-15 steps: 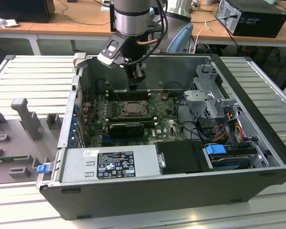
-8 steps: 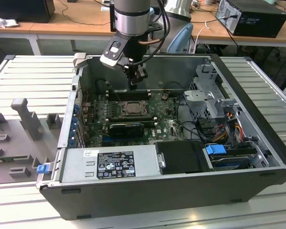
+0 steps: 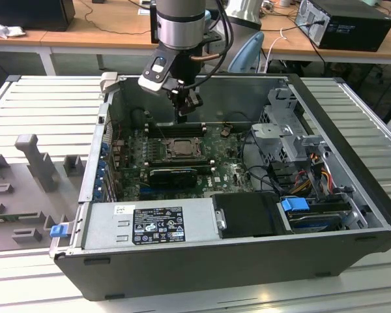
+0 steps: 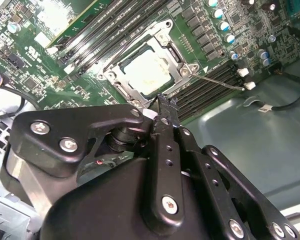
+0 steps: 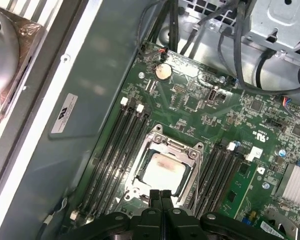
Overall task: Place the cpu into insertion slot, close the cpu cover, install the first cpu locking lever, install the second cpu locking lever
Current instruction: 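Install the first cpu locking lever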
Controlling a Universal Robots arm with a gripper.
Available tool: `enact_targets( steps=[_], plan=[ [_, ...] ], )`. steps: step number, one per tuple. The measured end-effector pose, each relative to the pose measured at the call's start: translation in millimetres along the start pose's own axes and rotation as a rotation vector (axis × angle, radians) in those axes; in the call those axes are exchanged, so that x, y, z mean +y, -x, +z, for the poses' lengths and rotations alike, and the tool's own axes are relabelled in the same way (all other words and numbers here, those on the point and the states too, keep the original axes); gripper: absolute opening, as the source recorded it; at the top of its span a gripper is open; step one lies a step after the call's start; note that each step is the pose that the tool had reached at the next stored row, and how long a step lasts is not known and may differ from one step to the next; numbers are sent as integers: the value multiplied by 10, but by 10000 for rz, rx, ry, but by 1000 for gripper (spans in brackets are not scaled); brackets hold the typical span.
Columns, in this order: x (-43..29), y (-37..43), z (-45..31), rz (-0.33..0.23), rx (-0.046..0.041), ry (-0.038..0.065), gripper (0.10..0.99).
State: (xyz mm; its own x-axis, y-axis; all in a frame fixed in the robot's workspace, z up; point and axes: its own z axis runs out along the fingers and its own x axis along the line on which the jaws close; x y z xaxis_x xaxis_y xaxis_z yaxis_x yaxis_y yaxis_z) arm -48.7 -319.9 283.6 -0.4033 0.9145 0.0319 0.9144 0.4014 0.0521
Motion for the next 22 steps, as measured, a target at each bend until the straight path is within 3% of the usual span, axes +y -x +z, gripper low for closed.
enact_targets(
  steps=[15, 22],
  plan=[
    [0, 0, 0, -1595, 83, -50, 106],
    [0, 0, 0, -1989, 104, -63, 106]
  ],
)
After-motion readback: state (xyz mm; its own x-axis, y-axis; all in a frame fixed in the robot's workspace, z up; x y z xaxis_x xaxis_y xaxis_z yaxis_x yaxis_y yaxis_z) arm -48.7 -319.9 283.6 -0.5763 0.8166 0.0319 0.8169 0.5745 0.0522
